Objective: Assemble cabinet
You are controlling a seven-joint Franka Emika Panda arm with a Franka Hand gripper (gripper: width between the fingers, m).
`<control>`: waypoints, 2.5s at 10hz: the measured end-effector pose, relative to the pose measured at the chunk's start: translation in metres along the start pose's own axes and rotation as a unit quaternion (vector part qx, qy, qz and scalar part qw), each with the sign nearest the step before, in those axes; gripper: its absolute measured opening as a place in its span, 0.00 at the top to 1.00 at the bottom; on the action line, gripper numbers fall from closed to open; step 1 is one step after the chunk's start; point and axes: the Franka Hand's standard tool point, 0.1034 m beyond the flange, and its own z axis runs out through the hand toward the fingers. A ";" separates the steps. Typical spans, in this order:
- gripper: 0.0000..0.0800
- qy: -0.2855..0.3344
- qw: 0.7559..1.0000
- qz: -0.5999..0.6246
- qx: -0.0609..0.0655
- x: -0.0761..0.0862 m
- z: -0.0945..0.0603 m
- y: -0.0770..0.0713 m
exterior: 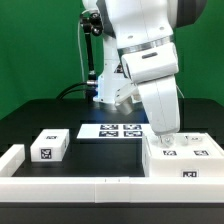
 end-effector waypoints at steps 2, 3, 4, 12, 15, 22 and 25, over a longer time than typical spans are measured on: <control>0.48 0.000 1.000 0.000 -0.001 0.000 -0.001 0.000; 0.48 -0.005 1.000 0.002 -0.007 0.001 -0.010 0.002; 0.26 -0.012 1.000 0.007 -0.012 0.003 -0.020 -0.002; 0.19 -0.023 0.998 0.045 -0.026 0.005 -0.027 -0.024; 0.19 -0.036 0.994 0.093 -0.051 0.020 -0.039 -0.057; 0.19 0.035 0.891 0.437 -0.121 0.041 -0.032 -0.064; 0.19 0.070 0.833 0.531 -0.135 0.035 -0.025 -0.076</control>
Offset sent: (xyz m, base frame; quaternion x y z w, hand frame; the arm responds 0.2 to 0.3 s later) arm -0.0159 -0.0012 0.0353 -0.0095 -0.0294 0.0084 0.9995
